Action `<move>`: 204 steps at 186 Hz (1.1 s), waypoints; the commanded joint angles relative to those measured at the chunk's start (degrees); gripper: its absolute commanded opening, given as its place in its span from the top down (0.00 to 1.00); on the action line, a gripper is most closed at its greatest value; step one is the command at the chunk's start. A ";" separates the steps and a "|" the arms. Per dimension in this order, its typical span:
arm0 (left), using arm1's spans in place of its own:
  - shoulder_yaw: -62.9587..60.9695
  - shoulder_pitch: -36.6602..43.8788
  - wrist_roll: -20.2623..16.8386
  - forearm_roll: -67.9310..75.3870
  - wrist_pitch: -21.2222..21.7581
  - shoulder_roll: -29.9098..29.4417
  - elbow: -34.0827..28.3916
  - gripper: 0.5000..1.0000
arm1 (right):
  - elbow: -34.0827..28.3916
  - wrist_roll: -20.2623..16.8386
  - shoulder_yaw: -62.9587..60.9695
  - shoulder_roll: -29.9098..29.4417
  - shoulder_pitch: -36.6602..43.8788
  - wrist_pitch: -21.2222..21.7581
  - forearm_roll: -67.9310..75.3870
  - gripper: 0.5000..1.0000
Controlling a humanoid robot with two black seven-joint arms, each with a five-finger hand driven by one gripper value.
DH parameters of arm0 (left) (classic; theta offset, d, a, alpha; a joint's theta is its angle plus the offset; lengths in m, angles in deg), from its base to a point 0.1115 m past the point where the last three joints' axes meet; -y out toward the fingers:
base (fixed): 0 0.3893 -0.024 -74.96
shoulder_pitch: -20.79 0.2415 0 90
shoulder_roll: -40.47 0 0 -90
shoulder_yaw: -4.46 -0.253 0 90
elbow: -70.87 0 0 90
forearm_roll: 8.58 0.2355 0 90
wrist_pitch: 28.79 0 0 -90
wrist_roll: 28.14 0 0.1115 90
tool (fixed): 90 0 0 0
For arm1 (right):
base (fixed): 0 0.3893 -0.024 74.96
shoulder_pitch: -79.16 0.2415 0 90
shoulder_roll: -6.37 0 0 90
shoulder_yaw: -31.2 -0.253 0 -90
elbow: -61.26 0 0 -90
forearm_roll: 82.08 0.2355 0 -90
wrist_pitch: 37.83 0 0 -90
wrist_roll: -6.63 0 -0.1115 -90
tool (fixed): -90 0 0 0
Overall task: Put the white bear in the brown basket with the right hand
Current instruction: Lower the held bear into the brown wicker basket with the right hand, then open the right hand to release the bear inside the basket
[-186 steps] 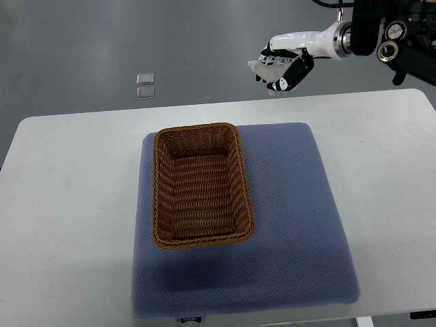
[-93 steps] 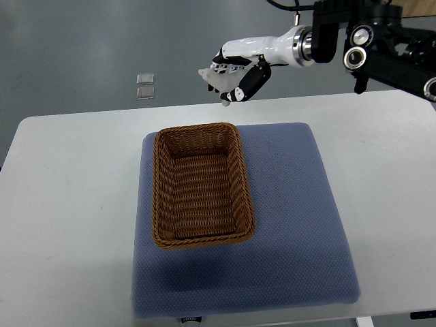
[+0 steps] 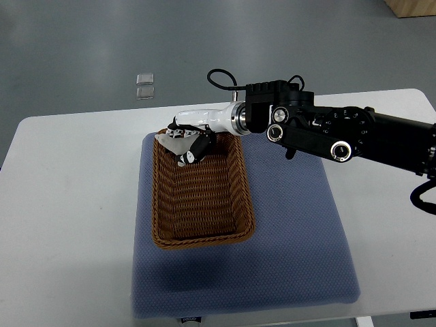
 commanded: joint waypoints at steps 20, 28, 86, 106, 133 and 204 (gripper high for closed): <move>0.00 0.00 0.00 0.00 -0.02 0.00 0.04 0.00 | 1.74 -0.06 0.09 -2.53 -3.31 -0.43 -1.79 0.92; -0.09 0.00 0.00 0.00 -0.02 0.00 -0.05 0.00 | 2.17 -0.06 0.09 -2.71 -3.92 -0.52 -2.58 0.90; 0.00 0.00 0.00 0.00 0.07 0.00 0.04 0.00 | 4.81 0.03 0.09 -4.03 -6.56 -2.19 -6.19 0.71; 0.00 0.00 0.00 0.00 -0.02 0.00 -0.05 0.00 | 4.99 -0.06 0.18 -4.11 -6.91 -2.37 -6.19 0.64; 0.00 0.00 0.00 0.00 -0.02 0.00 -0.05 0.00 | 5.16 0.03 0.09 -4.11 -7.44 -2.28 -6.19 0.46; 0.00 0.00 0.00 0.00 -0.02 0.00 -0.22 0.00 | 5.08 0.03 -3.86 -1.21 -4.19 -2.01 -4.96 0.29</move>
